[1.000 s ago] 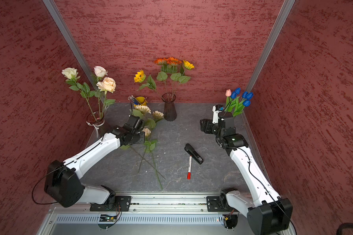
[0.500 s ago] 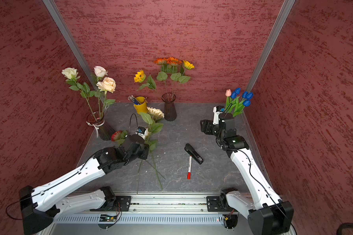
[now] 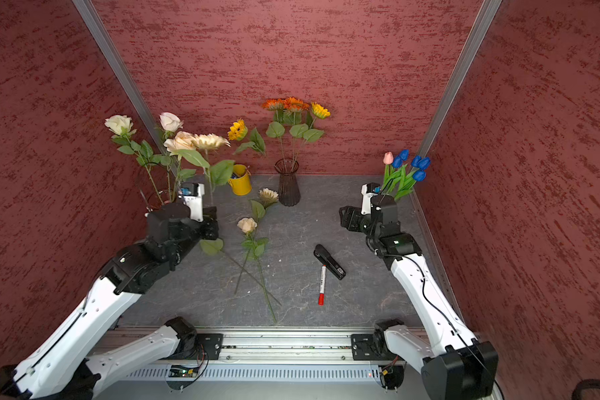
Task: Arrange the flowers in different vases according to their variety
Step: Insert the flower into the vase.
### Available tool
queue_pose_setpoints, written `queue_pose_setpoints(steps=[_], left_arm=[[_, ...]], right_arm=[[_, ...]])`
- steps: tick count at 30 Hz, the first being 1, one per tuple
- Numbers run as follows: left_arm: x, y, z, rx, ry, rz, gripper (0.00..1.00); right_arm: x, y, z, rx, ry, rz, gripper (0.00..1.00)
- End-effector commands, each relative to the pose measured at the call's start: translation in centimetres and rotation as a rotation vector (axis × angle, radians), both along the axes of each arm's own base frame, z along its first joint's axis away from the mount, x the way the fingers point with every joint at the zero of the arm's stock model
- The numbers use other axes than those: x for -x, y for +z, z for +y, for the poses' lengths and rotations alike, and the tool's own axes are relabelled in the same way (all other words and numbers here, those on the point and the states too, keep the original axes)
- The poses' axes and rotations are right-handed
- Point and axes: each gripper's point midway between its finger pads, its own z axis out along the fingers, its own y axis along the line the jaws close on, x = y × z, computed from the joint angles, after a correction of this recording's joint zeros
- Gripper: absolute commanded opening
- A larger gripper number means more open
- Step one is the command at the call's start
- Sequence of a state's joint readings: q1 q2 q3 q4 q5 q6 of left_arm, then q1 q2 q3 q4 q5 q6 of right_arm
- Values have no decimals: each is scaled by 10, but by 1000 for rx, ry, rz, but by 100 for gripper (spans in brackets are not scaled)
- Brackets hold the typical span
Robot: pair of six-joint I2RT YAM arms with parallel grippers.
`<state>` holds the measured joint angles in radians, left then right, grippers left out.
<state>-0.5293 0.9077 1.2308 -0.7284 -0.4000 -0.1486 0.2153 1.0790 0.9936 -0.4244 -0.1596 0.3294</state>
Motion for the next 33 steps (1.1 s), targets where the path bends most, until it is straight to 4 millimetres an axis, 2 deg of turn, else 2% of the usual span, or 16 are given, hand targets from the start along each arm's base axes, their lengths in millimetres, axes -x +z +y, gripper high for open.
queue_pose_setpoints(steps=[1, 5, 9, 11, 14, 18, 21, 24, 29, 33], left_arm=[[6, 8, 10, -48, -37, 8, 0], [5, 7, 3, -14, -73, 12, 0], [2, 5, -29, 100, -217, 1, 0], [-7, 14, -45, 161, -275, -35, 0], [-36, 37, -66, 182, -320, -102, 0], [-90, 87, -86, 151, -321, -252, 0], [-124, 127, -104, 127, -333, -407, 0], [-147, 155, -121, 111, -338, -619, 0], [-175, 179, -139, 97, -301, -896, 0], [-209, 183, -161, 110, -305, -952, 0]], right_arm=[[-2, 14, 8, -35, 25, -50, 76], [-3, 11, 10, -40, 29, -41, 76], [-3, 11, 11, -39, 35, -40, 76], [-3, 11, 12, -41, 38, -41, 76], [-3, 11, 13, -45, 44, -37, 76], [0, 12, 14, -57, 44, -31, 76], [5, 12, 11, -54, 35, -29, 76], [10, 10, 9, -50, 28, -23, 76], [13, 12, 10, -47, 37, -13, 76], [14, 17, 10, -45, 36, -7, 75]])
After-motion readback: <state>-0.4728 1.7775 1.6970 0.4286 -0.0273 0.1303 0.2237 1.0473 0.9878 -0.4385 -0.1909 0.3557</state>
